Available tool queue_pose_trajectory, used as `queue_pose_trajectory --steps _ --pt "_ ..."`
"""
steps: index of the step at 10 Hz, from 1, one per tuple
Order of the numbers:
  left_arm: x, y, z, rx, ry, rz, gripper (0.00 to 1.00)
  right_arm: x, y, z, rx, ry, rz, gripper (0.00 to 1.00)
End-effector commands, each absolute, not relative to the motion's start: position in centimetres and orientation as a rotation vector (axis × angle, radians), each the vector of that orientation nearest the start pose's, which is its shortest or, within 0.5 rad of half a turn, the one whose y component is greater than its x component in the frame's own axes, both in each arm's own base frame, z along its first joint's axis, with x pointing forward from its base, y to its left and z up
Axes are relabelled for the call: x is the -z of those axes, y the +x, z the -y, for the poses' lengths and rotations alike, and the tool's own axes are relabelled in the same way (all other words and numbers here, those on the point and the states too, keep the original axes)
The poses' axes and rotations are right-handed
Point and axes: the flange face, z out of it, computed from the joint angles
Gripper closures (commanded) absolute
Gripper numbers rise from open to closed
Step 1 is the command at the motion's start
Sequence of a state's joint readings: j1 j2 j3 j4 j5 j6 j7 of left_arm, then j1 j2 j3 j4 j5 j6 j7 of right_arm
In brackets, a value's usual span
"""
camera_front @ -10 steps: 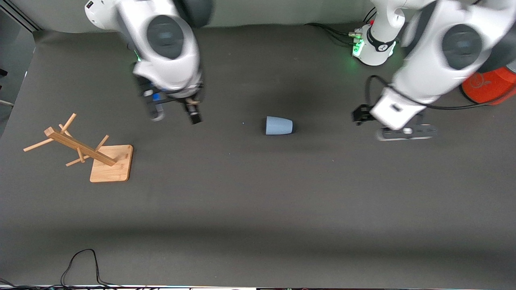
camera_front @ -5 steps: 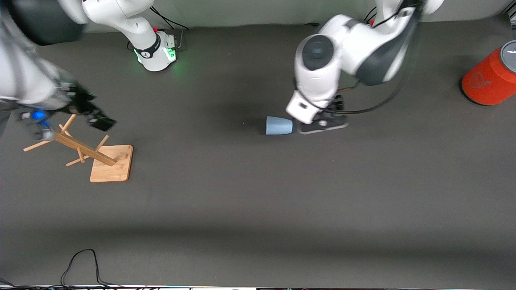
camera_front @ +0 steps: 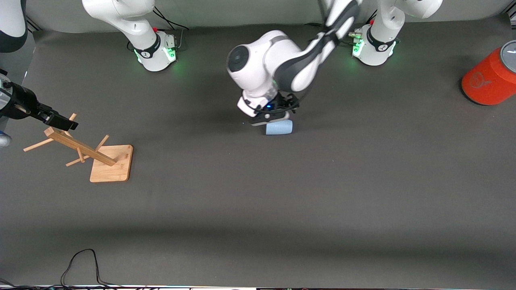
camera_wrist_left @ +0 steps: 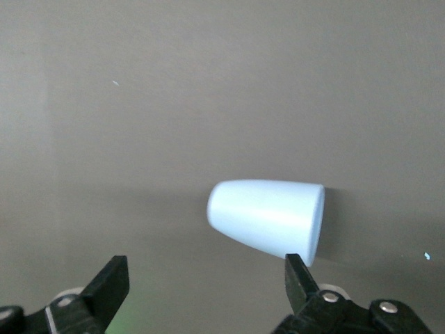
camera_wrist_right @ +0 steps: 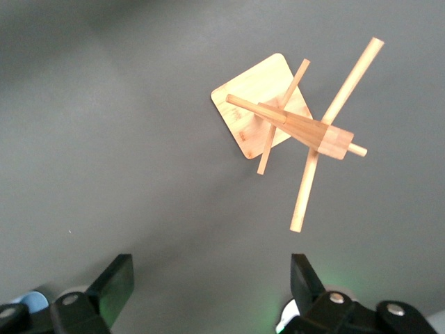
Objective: Rotate and upright cup with both arms
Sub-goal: 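Reach the left gripper to the cup while the right gripper withdraws, then grasp the rim of the lying blue cup with the left gripper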
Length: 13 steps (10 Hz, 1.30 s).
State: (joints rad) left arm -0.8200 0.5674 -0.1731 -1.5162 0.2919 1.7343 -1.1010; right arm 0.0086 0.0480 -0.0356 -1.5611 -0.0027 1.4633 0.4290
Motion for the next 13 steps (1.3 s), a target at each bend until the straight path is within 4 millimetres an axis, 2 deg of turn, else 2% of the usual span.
queue_pose_trajectory --steps 1,3,4,5,6,8,9,12,13 --pt "-27.5 38.6 56.5 0.010 -2.702 0.002 0.00 -60.0 54.9 1.6 -0.137 -3.123 -0.399 0.00" --pt "-23.2 37.2 57.1 0.016 -2.642 -0.035 0.00 -60.3 55.8 2.9 -0.042 -3.147 -0.069 0.00" --pt "-21.8 37.1 56.9 0.005 -2.622 -0.045 0.00 -60.6 56.2 2.8 0.003 -3.153 0.055 0.00" --pt "-21.4 37.3 56.7 0.022 -2.608 -0.055 0.04 -60.7 56.3 2.7 0.018 -3.155 0.081 0.00" --pt "-21.3 37.5 56.4 0.031 -2.591 -0.058 0.23 -60.8 56.3 2.6 0.020 -3.155 0.083 0.00" --pt "-21.2 37.7 56.1 0.017 -2.581 -0.044 0.93 -60.5 56.3 2.5 0.006 -3.155 0.074 0.00" --pt "-21.2 37.9 55.9 0.016 -2.581 -0.038 1.00 -60.5 56.3 2.5 0.003 -3.155 0.071 0.00" --pt "-23.5 39.1 55.2 -0.012 -2.557 -0.012 1.00 -60.9 56.0 2.2 0.006 -3.155 0.081 0.00" --pt "-25.1 40.9 53.9 -0.042 -2.554 0.015 1.00 -60.9 56.1 1.3 0.006 -3.154 0.105 0.00"
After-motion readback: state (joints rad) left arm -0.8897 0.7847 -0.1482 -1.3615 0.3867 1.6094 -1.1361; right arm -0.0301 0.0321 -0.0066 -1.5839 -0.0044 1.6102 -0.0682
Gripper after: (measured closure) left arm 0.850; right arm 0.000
